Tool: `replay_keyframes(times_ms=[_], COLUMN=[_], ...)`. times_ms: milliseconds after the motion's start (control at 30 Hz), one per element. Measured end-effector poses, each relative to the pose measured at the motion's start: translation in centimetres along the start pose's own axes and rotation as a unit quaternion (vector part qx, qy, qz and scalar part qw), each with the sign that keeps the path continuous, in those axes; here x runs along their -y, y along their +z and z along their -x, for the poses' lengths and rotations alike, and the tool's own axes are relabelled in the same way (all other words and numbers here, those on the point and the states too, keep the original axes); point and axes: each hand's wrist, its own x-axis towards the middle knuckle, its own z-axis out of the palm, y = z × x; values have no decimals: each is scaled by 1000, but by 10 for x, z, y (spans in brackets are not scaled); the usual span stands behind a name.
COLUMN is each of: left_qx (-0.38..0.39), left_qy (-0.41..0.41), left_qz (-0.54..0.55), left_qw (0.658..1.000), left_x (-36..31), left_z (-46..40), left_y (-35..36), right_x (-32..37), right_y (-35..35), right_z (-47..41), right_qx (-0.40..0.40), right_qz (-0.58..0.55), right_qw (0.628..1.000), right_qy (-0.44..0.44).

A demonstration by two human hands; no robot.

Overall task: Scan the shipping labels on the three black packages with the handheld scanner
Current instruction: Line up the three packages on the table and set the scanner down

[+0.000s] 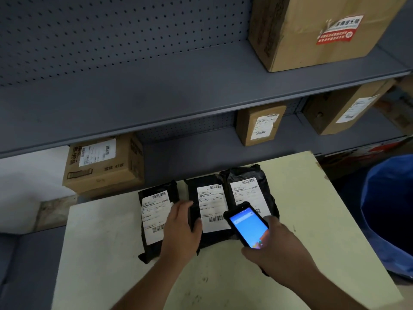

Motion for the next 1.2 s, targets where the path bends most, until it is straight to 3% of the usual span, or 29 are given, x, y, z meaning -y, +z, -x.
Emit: replay_keyframes(times_ms=[467, 700, 1200], left_qx=[44, 35, 44], left_qy=[72, 75, 74], left_qz=[-39, -20, -81], left_qw=[996, 996, 993], left_x=[-35, -46, -81], left_z=[33, 54, 51], left_y=[57, 85, 131], right_x=[-82, -117, -150], right_y=[-33, -39, -44], right_z=[-73, -116, -183], right_qx=[-133, -181, -183], right_qz=[-89, 11, 30], right_qw=[987, 983, 981], right_qy=[17, 19, 50])
